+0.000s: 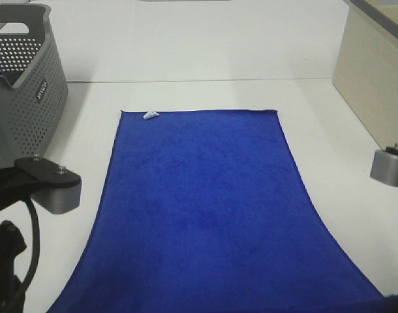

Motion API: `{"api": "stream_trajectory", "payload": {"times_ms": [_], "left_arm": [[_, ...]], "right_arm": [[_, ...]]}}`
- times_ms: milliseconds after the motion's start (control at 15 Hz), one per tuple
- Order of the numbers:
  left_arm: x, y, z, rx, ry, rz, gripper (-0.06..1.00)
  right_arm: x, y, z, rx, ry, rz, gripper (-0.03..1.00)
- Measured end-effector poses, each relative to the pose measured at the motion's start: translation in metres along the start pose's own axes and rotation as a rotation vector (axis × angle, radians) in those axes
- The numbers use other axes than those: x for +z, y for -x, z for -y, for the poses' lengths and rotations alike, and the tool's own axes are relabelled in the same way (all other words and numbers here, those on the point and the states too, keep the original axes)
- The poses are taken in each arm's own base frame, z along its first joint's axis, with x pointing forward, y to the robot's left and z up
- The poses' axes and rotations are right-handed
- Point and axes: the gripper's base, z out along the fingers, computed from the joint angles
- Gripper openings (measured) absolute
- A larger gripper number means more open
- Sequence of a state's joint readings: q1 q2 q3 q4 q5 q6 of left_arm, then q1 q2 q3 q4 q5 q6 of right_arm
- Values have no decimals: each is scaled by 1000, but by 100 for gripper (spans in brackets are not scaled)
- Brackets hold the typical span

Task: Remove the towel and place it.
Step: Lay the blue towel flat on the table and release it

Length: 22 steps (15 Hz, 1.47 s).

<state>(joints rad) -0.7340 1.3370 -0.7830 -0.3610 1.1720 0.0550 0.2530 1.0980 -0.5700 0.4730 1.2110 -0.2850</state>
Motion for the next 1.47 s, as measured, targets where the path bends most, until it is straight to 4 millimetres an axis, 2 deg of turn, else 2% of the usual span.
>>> {"api": "stream_trajectory", "payload": {"times_ms": [200, 400, 867, 1267, 1467], "left_arm": [[14, -9, -1, -40, -39, -40, 0], [18, -9, -3, -47, -38, -27, 0], [37, 3, -7, -114, -37, -89, 0], [73, 17, -17, -188, -27, -232, 0], [84, 26, -20, -199, -24, -277, 0]], "right_arm": [[14, -11, 3, 36, 26, -50, 2], [19, -12, 5, 52, 35, -79, 2], [45, 2, 20, 142, 42, -274, 2], [67, 9, 30, 226, 70, -421, 2], [85, 12, 39, 278, 90, -528, 2]]}}
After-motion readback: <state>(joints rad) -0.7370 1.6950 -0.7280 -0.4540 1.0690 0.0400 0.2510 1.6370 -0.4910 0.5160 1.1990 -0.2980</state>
